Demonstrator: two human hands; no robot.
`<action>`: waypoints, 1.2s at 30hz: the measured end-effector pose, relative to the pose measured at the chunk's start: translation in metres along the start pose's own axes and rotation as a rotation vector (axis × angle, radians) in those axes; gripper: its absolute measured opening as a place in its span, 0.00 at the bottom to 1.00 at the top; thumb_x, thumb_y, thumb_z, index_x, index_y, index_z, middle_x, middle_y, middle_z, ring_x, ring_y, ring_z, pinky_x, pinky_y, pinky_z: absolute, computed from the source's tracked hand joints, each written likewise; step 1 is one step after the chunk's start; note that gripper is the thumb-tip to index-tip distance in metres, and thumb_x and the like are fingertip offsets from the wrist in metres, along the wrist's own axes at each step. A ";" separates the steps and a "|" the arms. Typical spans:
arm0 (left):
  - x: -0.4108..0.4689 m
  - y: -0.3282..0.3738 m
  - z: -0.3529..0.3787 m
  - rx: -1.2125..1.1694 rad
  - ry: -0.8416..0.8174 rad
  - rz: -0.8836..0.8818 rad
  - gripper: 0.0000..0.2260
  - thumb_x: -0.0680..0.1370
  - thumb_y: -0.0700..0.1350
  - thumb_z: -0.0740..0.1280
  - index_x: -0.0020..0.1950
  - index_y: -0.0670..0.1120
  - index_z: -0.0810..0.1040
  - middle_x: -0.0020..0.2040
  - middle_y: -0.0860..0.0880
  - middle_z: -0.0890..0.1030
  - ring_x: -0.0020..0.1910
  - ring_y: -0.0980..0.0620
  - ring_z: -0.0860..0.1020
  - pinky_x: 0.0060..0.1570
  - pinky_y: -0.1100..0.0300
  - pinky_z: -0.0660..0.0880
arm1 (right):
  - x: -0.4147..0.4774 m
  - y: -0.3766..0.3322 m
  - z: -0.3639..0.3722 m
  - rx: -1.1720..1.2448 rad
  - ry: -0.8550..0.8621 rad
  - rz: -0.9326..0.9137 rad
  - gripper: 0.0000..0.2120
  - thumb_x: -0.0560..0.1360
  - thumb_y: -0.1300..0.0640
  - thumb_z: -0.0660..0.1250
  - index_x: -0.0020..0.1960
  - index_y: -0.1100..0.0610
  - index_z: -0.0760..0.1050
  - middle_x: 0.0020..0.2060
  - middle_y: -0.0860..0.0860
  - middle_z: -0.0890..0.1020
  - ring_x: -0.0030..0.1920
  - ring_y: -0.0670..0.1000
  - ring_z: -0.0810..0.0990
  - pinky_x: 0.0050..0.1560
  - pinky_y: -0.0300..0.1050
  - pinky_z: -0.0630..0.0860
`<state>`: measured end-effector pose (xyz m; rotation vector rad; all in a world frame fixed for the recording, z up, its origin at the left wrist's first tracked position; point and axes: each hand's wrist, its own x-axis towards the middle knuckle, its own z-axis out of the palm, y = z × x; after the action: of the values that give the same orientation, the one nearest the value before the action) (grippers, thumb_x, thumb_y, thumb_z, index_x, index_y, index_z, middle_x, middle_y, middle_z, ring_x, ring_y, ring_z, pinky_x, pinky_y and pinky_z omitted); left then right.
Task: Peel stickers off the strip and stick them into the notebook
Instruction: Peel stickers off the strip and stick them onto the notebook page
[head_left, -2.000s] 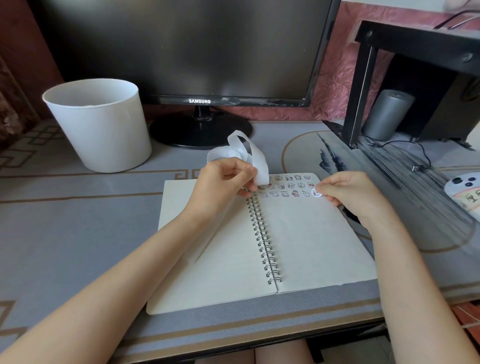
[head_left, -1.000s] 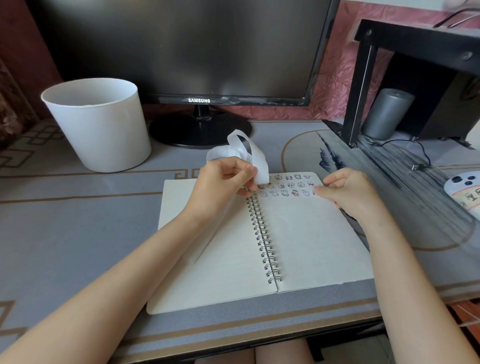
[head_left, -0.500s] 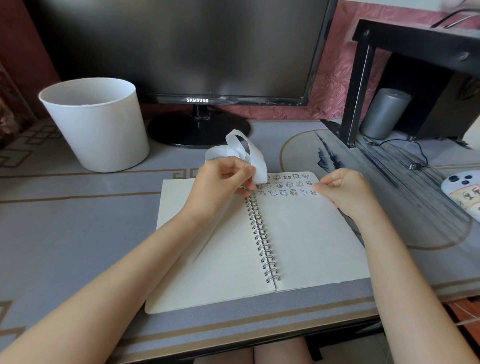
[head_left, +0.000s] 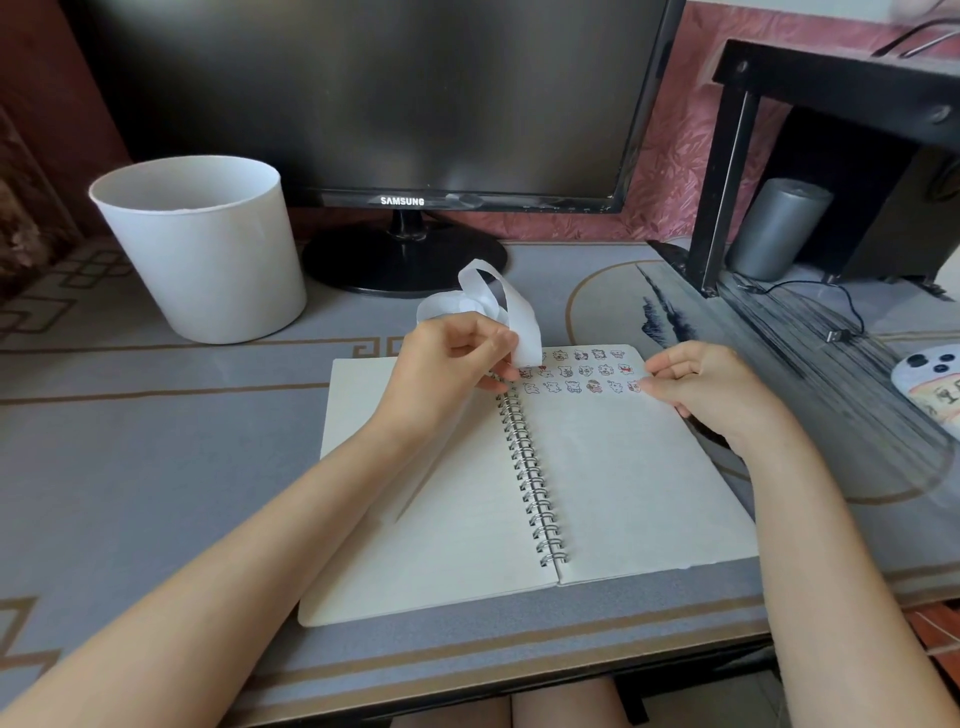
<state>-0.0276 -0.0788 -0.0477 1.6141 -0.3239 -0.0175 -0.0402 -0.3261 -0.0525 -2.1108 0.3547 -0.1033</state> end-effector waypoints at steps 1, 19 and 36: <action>0.000 0.000 0.000 0.000 0.001 0.000 0.09 0.79 0.38 0.65 0.40 0.42 0.79 0.32 0.49 0.81 0.35 0.55 0.80 0.39 0.61 0.80 | 0.001 0.001 0.000 0.004 0.004 0.000 0.07 0.74 0.68 0.67 0.49 0.59 0.76 0.38 0.51 0.77 0.33 0.46 0.72 0.34 0.38 0.66; -0.001 0.003 -0.002 -0.007 0.047 0.051 0.08 0.80 0.39 0.64 0.42 0.40 0.78 0.36 0.46 0.81 0.34 0.56 0.80 0.35 0.63 0.78 | -0.031 -0.058 0.055 -0.011 -0.176 -0.569 0.13 0.71 0.58 0.73 0.54 0.51 0.74 0.44 0.45 0.81 0.44 0.41 0.77 0.45 0.35 0.72; 0.002 -0.002 -0.002 0.033 -0.053 0.073 0.05 0.78 0.38 0.67 0.44 0.41 0.80 0.35 0.48 0.80 0.34 0.57 0.80 0.37 0.61 0.79 | -0.029 -0.050 0.063 0.330 -0.082 -0.533 0.06 0.71 0.64 0.72 0.43 0.55 0.79 0.36 0.48 0.82 0.36 0.43 0.78 0.34 0.37 0.73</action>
<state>-0.0248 -0.0770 -0.0487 1.6360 -0.4256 0.0008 -0.0443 -0.2410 -0.0431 -1.8250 -0.2673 -0.3599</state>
